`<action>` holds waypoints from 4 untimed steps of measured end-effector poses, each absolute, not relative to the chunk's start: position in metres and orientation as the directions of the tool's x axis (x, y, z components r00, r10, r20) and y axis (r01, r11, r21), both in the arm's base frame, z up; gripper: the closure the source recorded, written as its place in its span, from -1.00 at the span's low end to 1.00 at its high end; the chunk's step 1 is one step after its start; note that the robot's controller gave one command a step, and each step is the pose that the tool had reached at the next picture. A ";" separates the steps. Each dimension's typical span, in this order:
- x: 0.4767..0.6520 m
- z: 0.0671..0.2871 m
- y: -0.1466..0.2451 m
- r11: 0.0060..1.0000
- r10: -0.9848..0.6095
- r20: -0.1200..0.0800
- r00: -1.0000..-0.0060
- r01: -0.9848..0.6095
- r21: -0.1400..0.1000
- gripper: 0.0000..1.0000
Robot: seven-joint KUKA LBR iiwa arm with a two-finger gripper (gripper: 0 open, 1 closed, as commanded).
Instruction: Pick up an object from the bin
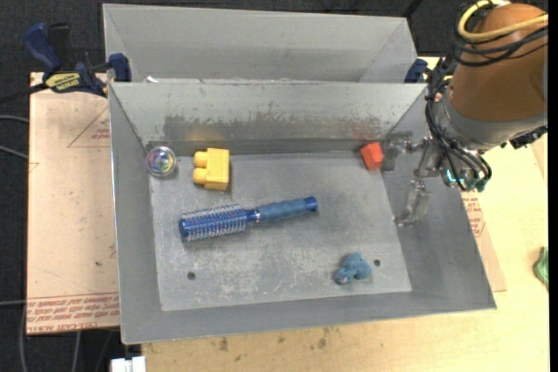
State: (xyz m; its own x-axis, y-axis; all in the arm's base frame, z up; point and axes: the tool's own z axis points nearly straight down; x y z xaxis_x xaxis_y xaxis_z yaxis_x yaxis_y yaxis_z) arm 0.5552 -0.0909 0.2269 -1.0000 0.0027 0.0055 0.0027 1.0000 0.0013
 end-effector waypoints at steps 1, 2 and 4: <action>0.479 0.160 -0.051 0.997 -0.071 0.013 -0.997 -0.071 0.004 -1.00; 0.487 0.068 -0.059 0.997 -0.081 -0.012 -0.997 -0.081 0.000 -1.00; 0.509 0.193 -0.061 0.999 -0.044 -0.012 -0.999 -0.044 -0.001 1.00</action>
Offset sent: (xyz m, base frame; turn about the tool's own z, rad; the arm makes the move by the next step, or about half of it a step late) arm -0.0716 0.0369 -0.0620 -0.0716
